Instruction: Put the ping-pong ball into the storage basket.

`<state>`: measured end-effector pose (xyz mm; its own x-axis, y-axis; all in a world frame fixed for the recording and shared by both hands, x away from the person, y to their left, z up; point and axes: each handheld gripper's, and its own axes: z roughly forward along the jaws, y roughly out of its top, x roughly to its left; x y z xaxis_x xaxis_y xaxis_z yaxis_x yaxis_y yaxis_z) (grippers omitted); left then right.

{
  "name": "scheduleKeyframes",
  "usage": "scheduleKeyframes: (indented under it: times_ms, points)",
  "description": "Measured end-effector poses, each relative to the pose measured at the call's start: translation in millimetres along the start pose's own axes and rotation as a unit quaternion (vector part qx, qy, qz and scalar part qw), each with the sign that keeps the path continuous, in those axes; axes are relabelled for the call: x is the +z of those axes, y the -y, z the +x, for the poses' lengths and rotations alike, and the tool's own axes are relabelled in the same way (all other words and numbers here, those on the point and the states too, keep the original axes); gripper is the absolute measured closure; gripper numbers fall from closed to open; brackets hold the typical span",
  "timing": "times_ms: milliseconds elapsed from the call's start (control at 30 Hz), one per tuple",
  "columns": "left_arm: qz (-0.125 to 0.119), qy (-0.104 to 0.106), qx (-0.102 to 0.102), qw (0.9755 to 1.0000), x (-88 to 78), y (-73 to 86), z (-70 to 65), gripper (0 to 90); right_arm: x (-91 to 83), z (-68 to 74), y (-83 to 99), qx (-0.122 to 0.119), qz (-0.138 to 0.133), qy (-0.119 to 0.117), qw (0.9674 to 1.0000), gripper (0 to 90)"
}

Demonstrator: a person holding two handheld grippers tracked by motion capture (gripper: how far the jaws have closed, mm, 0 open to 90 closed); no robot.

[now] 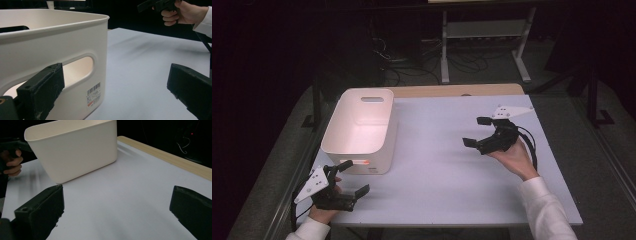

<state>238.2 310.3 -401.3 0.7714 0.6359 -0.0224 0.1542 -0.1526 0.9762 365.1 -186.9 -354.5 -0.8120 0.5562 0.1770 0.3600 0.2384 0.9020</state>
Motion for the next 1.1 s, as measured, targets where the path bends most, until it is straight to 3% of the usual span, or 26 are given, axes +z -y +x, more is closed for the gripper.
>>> scheduleKeyframes:
  times_ms: [567,1100]
  points:
    - [0.000,0.000,0.000,1.0000,-0.5,-0.1,-0.5,0.7,-22.2,-3.5,24.2,0.020,-0.011,0.027,0.9994,0.0]
    - [-0.002,0.000,0.001,1.0000,-0.4,0.0,-0.5,0.7,-41.9,-2.0,44.6,0.024,-0.016,0.054,0.9981,0.0]
